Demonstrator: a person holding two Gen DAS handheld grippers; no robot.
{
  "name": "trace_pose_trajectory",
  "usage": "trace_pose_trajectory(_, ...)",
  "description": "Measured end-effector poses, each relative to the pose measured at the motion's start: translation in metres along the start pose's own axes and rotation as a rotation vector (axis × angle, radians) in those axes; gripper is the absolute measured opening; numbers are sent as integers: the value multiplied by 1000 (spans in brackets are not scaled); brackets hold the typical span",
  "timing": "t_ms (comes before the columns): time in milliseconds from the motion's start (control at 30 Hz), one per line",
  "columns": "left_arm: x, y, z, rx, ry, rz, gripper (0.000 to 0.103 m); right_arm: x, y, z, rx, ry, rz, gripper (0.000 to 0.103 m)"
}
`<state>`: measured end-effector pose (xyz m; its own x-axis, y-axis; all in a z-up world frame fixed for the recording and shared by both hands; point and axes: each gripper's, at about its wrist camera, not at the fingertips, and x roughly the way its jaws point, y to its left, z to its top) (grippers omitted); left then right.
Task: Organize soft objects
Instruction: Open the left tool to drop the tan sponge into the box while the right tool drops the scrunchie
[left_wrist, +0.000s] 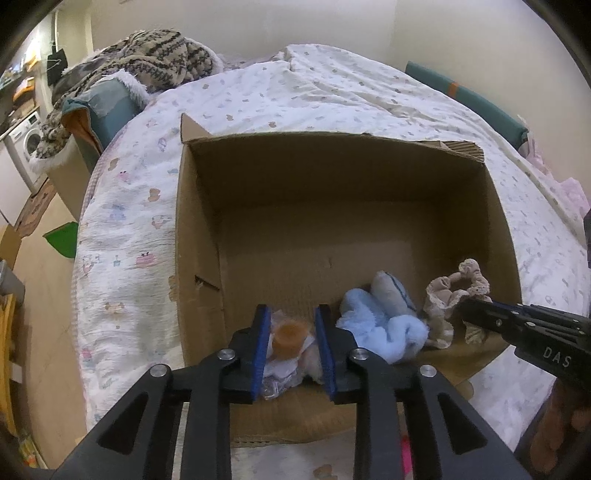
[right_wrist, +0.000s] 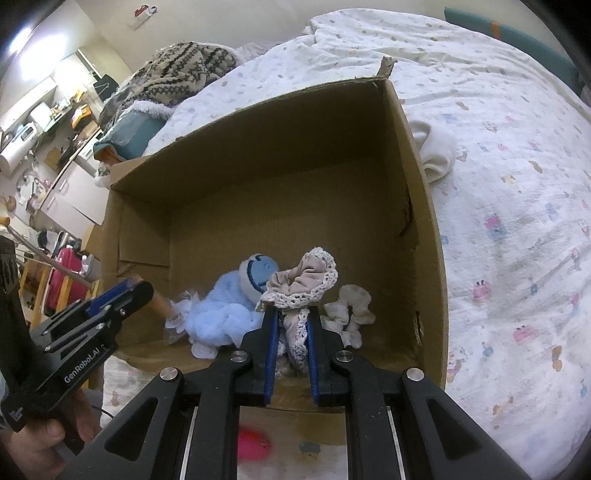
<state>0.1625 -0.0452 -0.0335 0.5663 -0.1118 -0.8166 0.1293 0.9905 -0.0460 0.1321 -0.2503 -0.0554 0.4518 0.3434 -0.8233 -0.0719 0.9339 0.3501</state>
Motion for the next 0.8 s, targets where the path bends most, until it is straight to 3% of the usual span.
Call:
trace_pose_trajectory(67, -2, -2, 0, 13, -12, 10, 32, -2, -2, 0, 2, -3, 2, 16)
trace_pose_trajectory(133, -5, -5, 0, 19, -25, 18, 48, -2, -3, 0, 8, -2, 4, 19)
trace_pose_trajectory(200, -7, -5, 0, 19, -39, 22, 54, -3, -4, 0, 16, -2, 8, 25)
trace_pose_trajectory(233, -8, -6, 0, 19, -40, 22, 57, -3, -5, 0, 20, -3, 9, 33)
trace_pose_trajectory(267, -8, -6, 0, 20, -38, 21, 59, -4, -6, 0, 26, -6, 9, 51)
trace_pose_trajectory(333, -8, -5, 0, 20, -37, 19, 60, -6, -7, 3, 43, -25, 4, 75)
trace_pose_trajectory(600, -10, -4, 0, 20, -38, 25, 60, -12, -14, 5, 83, -38, 5, 75)
trace_pose_trajectory(800, -20, -4, -3, 19, -51, 29, 61, -20, -12, 6, 76, -74, -43, 75)
